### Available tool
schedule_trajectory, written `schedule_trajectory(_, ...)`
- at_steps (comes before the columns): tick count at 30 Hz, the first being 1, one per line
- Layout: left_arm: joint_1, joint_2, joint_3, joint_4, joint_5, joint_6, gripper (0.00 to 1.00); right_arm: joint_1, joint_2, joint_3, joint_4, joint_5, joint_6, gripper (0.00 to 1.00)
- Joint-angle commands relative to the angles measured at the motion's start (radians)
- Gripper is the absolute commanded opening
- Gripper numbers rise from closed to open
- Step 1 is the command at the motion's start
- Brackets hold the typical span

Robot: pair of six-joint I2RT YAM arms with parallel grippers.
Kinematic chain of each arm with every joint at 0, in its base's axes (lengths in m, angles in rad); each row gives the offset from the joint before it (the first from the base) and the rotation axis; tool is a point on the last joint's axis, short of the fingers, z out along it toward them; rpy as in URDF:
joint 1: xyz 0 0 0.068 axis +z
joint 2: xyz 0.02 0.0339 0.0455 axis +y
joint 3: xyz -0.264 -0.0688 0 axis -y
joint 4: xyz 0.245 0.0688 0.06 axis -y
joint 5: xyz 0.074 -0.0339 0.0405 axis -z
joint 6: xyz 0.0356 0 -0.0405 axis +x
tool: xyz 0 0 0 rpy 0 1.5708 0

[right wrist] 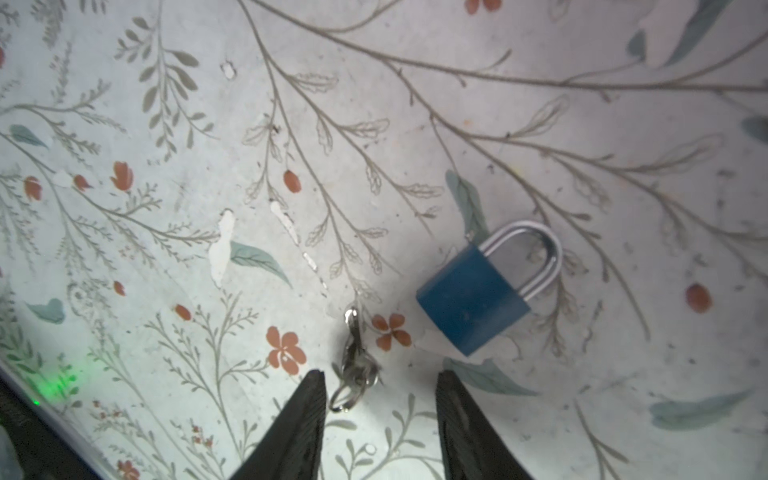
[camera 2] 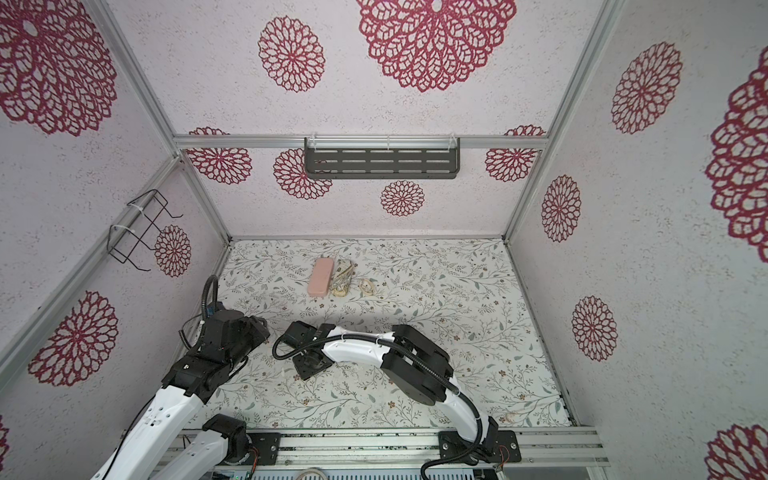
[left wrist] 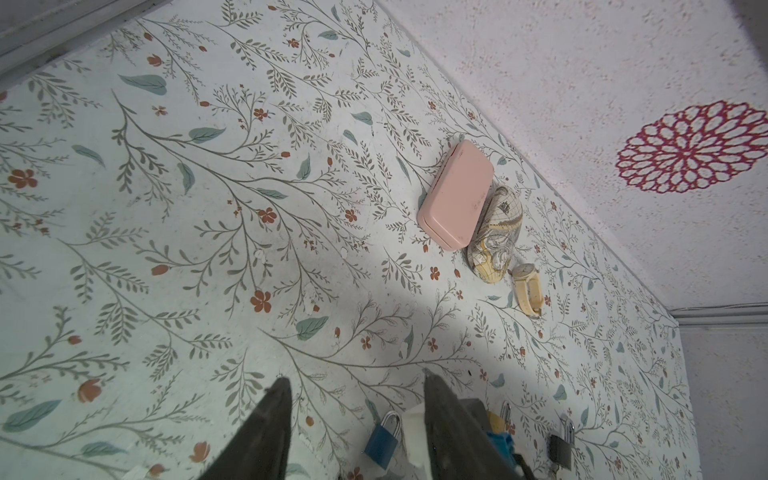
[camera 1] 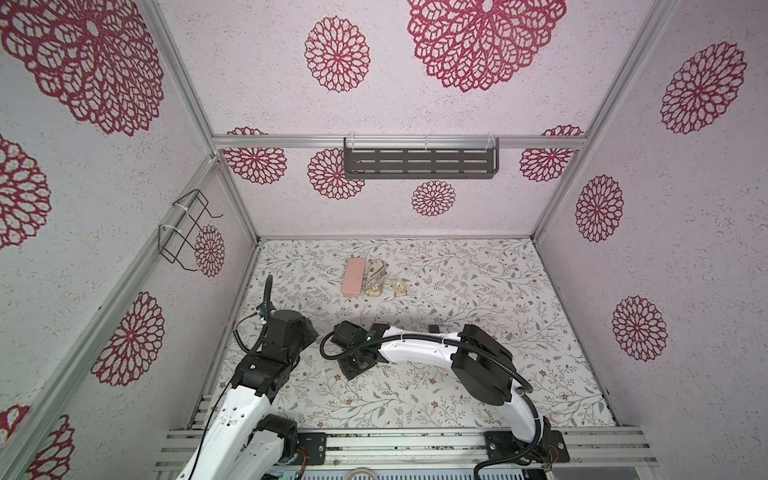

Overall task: Unlock with the key
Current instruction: 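Reach the right gripper to the silver key beside the blue padlock and grasp it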

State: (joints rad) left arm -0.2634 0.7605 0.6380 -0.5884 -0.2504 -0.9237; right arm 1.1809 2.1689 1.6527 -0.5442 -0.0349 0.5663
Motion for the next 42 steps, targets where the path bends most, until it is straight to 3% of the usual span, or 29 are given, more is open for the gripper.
schedule_trajectory(1,0.011,0.003,-0.011,0.025,0.008,-0.019,0.54,0.011,-0.054,0.002,-0.079,0.040,-0.021,0.43)
schedule_trajectory(16,0.012,0.004,-0.014,0.029,0.014,-0.032,0.54,0.052,-0.002,0.063,-0.095,0.047,-0.041,0.31)
schedule_trajectory(37,0.016,0.022,-0.027,0.050,0.028,-0.044,0.54,0.048,0.043,0.068,-0.065,0.099,-0.055,0.26)
schedule_trajectory(42,0.015,0.025,-0.027,0.058,0.041,-0.050,0.54,0.048,0.045,0.070,-0.060,0.117,-0.063,0.20)
